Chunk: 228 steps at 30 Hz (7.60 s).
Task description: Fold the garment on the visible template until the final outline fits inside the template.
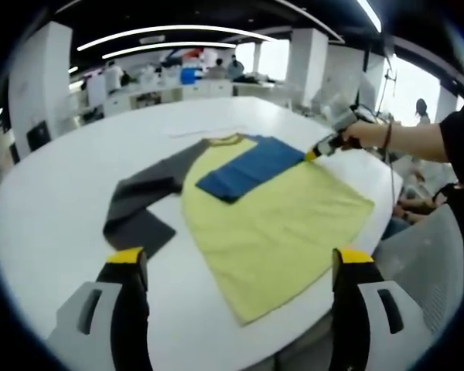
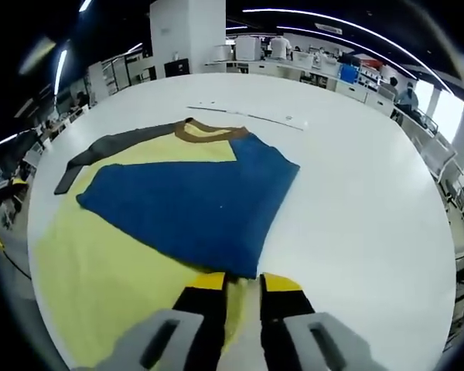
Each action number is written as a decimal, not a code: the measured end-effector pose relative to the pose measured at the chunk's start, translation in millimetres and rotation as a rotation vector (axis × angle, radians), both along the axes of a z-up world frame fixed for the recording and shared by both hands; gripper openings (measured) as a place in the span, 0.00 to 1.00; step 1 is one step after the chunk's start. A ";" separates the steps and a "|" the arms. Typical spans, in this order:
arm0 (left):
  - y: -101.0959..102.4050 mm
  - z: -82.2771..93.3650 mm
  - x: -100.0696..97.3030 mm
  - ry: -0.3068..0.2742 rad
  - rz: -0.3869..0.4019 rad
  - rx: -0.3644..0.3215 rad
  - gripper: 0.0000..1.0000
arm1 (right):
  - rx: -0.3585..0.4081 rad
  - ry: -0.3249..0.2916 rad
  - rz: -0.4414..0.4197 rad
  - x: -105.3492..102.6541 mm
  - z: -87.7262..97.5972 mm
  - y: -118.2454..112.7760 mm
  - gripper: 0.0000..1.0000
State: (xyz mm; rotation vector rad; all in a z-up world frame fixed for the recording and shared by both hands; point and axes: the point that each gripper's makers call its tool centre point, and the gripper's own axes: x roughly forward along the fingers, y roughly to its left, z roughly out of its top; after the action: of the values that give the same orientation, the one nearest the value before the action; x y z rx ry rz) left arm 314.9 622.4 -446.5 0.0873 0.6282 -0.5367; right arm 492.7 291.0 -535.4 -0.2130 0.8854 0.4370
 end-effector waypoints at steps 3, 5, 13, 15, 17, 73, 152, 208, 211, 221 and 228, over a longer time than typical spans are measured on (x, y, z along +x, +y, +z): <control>1.5 -0.1 -1.0 0.001 0.004 0.002 0.95 | 0.004 -0.012 -0.008 2.3 0.9 -0.4 0.01; 2.9 -0.7 -1.7 0.002 0.008 0.004 0.95 | 0.005 -0.010 -0.012 1.9 0.5 -1.2 0.01; 3.7 -1.6 -2.2 0.001 0.015 0.003 0.96 | 0.007 -0.007 -0.024 1.3 0.6 -4.5 0.00; 3.8 -1.4 -1.7 0.000 0.017 0.001 0.96 | 0.005 -0.004 -0.024 1.3 0.5 -6.6 0.00; 3.8 -1.3 -1.2 -0.001 0.016 0.001 0.96 | 0.004 -0.001 -0.029 0.6 0.5 -10.0 0.00; 18.5 1.5 28.3 -0.025 0.029 0.028 0.95 | 0.162 -0.003 -0.075 -15.8 41.8 -19.7 0.66; 128.1 -80.2 170.5 -0.035 0.244 0.202 0.00 | 0.294 -0.172 -0.036 -105.0 130.2 15.9 0.90; -16.2 27.6 214.6 -0.234 0.187 -0.027 0.00 | 0.307 -0.128 0.013 -125.8 116.0 14.7 0.92; -31.2 27.3 214.5 -0.231 0.171 -0.038 0.00 | 0.308 -0.124 0.010 -126.7 114.6 14.1 0.92; -69.4 34.4 218.4 -0.245 0.109 -0.071 0.00 | 0.306 -0.115 -0.004 -128.0 111.2 9.8 0.92; -99.6 31.3 218.8 -0.242 0.049 -0.073 0.00 | 0.296 -0.088 0.015 -132.8 104.5 13.3 0.92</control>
State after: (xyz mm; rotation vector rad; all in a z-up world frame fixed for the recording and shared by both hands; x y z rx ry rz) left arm 533.6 522.8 -415.3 0.0663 0.3730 -0.4924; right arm 359.9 304.3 -430.9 0.0326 0.7235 0.5622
